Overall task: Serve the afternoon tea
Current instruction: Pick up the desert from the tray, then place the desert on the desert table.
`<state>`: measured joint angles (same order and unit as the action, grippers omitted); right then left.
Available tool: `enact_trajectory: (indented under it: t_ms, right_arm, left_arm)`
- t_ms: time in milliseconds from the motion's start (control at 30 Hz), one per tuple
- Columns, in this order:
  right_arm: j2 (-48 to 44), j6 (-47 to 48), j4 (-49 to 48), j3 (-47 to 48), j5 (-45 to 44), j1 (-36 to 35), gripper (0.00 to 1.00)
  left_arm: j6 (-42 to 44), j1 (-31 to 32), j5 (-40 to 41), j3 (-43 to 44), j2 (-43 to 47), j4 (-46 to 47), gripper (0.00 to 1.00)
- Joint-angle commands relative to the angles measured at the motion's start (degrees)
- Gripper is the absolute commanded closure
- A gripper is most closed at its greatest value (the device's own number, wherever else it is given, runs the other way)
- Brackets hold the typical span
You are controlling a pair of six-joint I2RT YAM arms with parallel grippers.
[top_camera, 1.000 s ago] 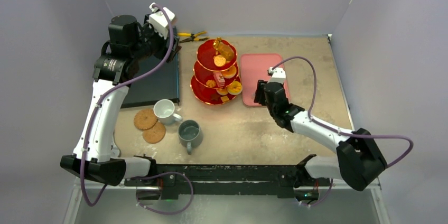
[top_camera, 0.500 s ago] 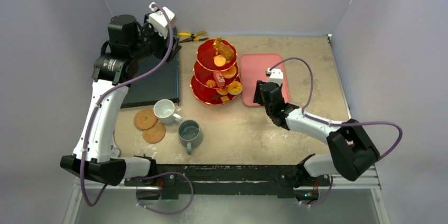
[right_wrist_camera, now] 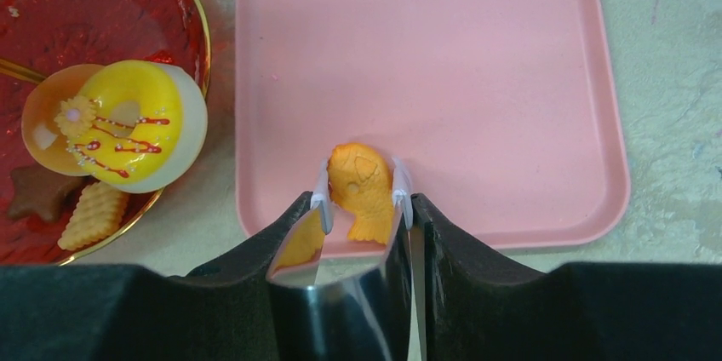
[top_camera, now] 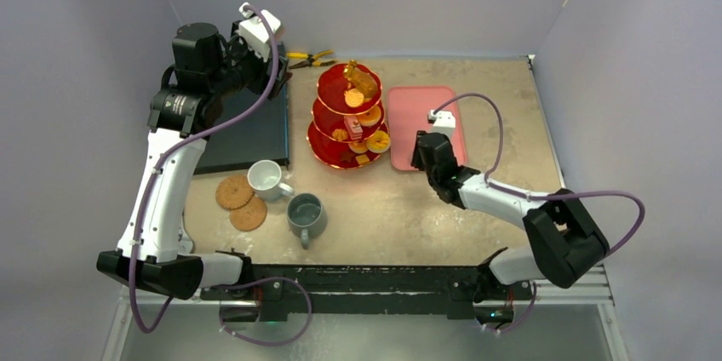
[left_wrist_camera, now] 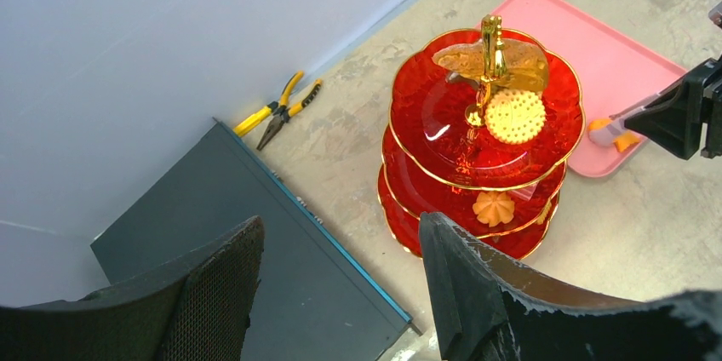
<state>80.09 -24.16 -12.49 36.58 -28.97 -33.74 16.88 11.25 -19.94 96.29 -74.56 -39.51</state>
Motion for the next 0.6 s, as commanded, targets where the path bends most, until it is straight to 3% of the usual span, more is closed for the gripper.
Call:
enact_trajectory:
  t_ms: [0, 233, 567]
  right_arm:
    - [-4.14, 1.20, -0.28, 0.73, 0.00, -0.29, 0.72]
    - [-9.82, -0.48, 0.79, 1.99, 3.32, -3.52, 0.71]
    - [-6.79, -6.60, 0.27, 6.12, 0.89, -15.29, 0.71]
  left_arm:
    - [-0.41, -0.52, -0.54, 1.84, 0.31, 0.99, 0.34]
    - [-0.36, -0.52, -0.54, 1.45, 0.21, 1.10, 0.34]
    - [-0.15, -0.52, -0.37, 2.05, 0.03, 0.75, 0.34]
